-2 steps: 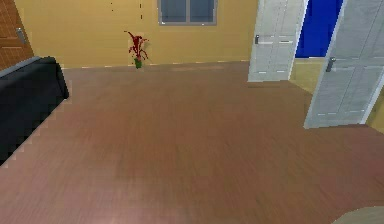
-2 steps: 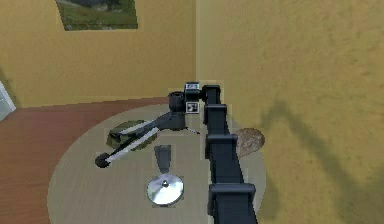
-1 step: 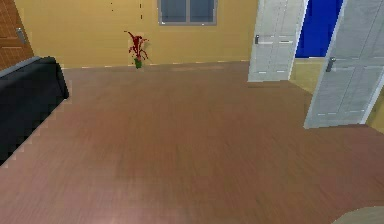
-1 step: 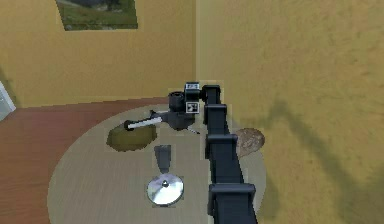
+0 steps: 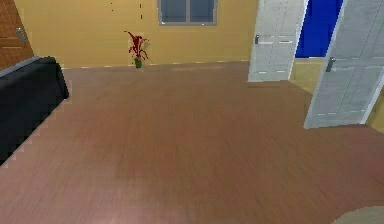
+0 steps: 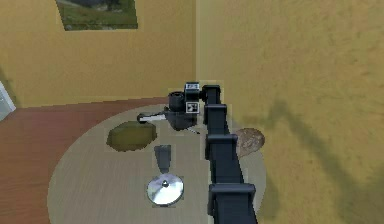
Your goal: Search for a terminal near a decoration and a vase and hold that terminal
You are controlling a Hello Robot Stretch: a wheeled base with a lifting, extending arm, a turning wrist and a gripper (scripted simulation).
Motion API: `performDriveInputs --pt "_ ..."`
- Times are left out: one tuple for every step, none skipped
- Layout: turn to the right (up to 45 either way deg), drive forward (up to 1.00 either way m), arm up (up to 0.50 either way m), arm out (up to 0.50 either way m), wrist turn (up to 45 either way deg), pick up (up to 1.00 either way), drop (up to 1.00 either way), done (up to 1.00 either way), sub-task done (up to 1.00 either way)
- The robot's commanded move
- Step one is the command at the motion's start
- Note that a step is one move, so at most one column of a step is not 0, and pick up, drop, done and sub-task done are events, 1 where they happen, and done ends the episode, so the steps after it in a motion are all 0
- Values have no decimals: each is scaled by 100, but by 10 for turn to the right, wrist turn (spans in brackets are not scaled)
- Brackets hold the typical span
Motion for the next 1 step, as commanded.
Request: performDriveInputs --pt "0 0 -30 0 0 0 0 0 0"
